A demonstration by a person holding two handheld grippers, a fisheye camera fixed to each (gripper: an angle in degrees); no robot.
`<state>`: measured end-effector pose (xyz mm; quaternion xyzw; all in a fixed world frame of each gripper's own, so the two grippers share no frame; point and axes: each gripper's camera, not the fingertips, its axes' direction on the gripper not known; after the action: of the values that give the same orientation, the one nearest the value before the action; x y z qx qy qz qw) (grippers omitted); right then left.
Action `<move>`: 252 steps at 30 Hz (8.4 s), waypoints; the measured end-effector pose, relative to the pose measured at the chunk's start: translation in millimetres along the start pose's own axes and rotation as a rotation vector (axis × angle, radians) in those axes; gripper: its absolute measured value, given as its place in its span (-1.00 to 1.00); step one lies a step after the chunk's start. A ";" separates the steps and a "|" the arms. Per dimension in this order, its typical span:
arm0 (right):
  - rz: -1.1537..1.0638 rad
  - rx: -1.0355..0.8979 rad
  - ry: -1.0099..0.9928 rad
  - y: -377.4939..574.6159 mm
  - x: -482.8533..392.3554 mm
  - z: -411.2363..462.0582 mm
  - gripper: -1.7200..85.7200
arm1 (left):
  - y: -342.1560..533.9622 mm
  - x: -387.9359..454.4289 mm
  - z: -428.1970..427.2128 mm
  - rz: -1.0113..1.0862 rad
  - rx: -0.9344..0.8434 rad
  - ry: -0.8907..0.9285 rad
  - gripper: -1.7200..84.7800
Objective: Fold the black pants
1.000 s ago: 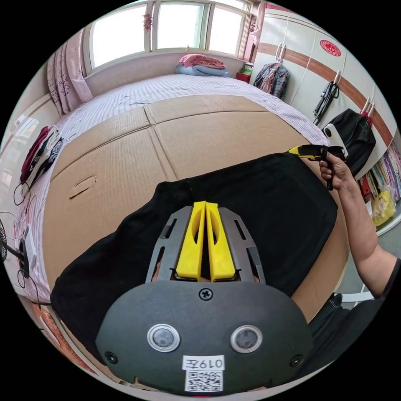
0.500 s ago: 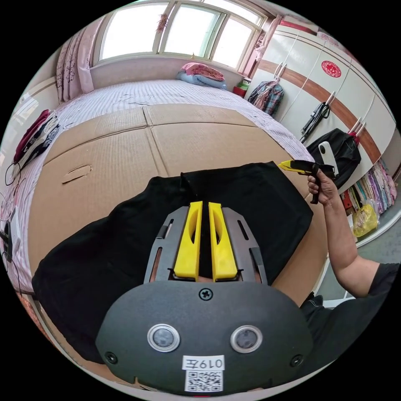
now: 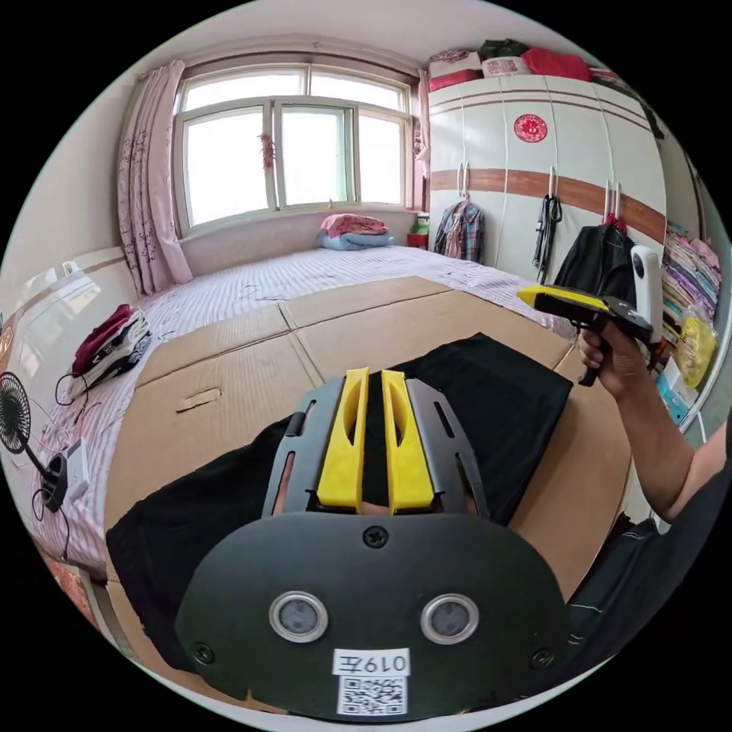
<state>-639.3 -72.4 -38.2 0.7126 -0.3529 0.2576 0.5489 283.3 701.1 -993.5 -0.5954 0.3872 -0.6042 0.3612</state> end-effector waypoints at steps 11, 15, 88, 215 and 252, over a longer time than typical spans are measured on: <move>-0.171 -0.200 -0.070 158.0 -175.5 16.8 -0.98 | -7.4 16.3 67.0 -0.052 -0.296 0.015 -0.93; -0.186 -0.187 -0.102 209.8 -204.1 -5.1 -0.98 | -4.1 16.0 37.8 -0.102 -0.292 -0.030 -0.94; -0.816 -0.094 -0.272 1223.8 -511.3 -201.0 -0.79 | 410.2 -341.5 -322.2 -1.089 0.008 -0.054 -0.87; 1.056 0.080 -0.348 127.6 169.2 -113.3 -0.87 | -235.4 -60.6 235.6 -0.194 -0.078 0.883 -0.92; 0.545 -0.210 -0.325 -160.1 112.2 56.3 -0.70 | -128.7 -169.4 312.2 -0.377 -0.185 0.411 -0.70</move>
<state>-445.3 -127.6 -64.6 0.5631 -0.6384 0.2400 0.4667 603.5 897.9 -955.2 -0.5525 0.3881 -0.7307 0.1007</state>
